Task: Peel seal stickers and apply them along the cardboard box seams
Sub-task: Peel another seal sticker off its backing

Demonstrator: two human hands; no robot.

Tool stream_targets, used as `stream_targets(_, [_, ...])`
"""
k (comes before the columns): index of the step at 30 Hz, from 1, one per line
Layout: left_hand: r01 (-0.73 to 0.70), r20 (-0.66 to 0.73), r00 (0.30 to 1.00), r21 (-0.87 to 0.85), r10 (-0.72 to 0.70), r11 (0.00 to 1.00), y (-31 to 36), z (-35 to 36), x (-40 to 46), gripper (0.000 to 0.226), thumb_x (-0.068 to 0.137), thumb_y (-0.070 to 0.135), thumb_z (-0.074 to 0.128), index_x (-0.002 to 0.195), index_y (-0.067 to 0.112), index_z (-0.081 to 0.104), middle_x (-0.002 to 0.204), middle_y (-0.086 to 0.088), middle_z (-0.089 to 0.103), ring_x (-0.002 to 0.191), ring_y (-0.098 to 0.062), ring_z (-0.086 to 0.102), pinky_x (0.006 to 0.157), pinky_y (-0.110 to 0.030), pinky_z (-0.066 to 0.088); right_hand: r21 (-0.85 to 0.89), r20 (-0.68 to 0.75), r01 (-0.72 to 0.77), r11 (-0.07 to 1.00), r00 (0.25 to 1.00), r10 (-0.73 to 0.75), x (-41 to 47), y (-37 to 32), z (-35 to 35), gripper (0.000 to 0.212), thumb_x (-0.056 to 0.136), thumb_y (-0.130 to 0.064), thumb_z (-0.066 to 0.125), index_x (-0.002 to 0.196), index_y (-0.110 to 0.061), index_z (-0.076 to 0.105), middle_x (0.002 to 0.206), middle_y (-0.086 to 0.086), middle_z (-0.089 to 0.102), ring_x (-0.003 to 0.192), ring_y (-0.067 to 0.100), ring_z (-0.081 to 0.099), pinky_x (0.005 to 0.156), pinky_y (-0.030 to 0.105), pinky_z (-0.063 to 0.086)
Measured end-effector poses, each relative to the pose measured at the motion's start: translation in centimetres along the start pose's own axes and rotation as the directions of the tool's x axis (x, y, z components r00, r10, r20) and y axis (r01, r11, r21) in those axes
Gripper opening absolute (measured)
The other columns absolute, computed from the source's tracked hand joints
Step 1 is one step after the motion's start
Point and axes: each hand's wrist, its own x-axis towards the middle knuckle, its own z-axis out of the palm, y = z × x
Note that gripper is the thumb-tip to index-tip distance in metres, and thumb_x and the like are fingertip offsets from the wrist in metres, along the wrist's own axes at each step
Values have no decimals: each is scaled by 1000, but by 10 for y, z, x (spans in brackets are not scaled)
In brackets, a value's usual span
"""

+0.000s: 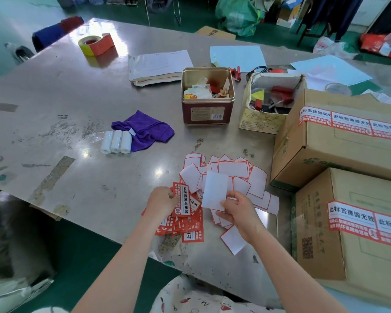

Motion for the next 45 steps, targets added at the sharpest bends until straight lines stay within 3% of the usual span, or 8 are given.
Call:
stream_targets(5, [24, -15, 1000, 139, -22, 990, -3, 2, 5, 28, 89, 34, 58, 83, 9, 68, 90, -6, 68, 81, -18, 67, 77, -31, 56, -76, -32, 47, 996, 998, -50, 0, -6, -1, 24, 92, -9, 53, 113, -22, 51, 99, -5, 59, 89, 15, 61, 70, 26, 54])
stream_targets(13, [5, -180, 983, 164, 25, 986, 9, 2, -3, 31, 86, 30, 64, 109, 11, 52, 109, -9, 52, 101, -23, 55, 86, -32, 49, -76, -55, 114, 991, 991, -118, -2, -10, 1, 19, 94, -14, 52, 84, -26, 65, 91, -3, 64, 82, 13, 58, 63, 23, 47])
stream_targets(16, [-57, -74, 996, -135, 48, 989, 23, -2, -11, 20, 92, 26, 56, 103, 12, 63, 102, -1, 61, 92, -15, 61, 77, -24, 48, -46, -95, 128, 991, 987, -131, -3, -10, -1, 22, 94, -12, 51, 83, -23, 67, 91, -1, 66, 84, 14, 66, 63, 20, 52])
stream_targets(18, [89, 148, 989, -506, -15, 858, 31, -5, -17, 23, 92, 30, 56, 99, 11, 67, 96, -2, 70, 80, -12, 66, 69, -24, 50, -10, -100, 148, 989, 984, -148, -4, -12, -2, 22, 94, -11, 50, 83, -22, 67, 89, 0, 67, 81, 14, 68, 64, 20, 55])
stream_targets(22, [288, 429, 902, -689, 53, 665, 37, -2, -27, 25, 88, 30, 60, 91, 7, 70, 97, -7, 71, 76, -12, 58, 65, -20, 42, 46, -118, 174, 984, 979, -168, -4, -15, -7, 20, 95, -11, 50, 89, -19, 68, 90, 0, 69, 81, 15, 70, 69, 23, 57])
stream_targets(31, [356, 582, 756, -750, 300, 558, 42, -1, -42, 13, 86, 12, 61, 91, 9, 72, 99, -3, 72, 89, -15, 64, 79, -24, 45, 123, -158, 218, 968, 968, -198, -4, -22, -16, 16, 92, -14, 54, 93, -23, 68, 97, 0, 70, 85, 18, 71, 60, 18, 55])
stream_targets(37, [330, 542, 771, -789, 335, 519, 47, -3, -44, 12, 86, 9, 61, 90, 5, 71, 105, -4, 71, 92, -15, 65, 69, -19, 49, 126, -177, 244, 962, 959, -221, -4, -22, -19, 17, 93, -13, 53, 92, -24, 66, 96, 0, 69, 84, 17, 70, 59, 17, 54])
stream_targets(45, [248, 470, 816, -810, 336, 531, 51, -3, -45, 15, 86, 10, 61, 85, 14, 76, 102, -4, 72, 92, -17, 62, 77, -22, 48, 87, -172, 250, 964, 957, -232, -3, -20, -23, 19, 93, -12, 52, 96, -23, 67, 103, 3, 68, 87, 17, 69, 63, 20, 54])
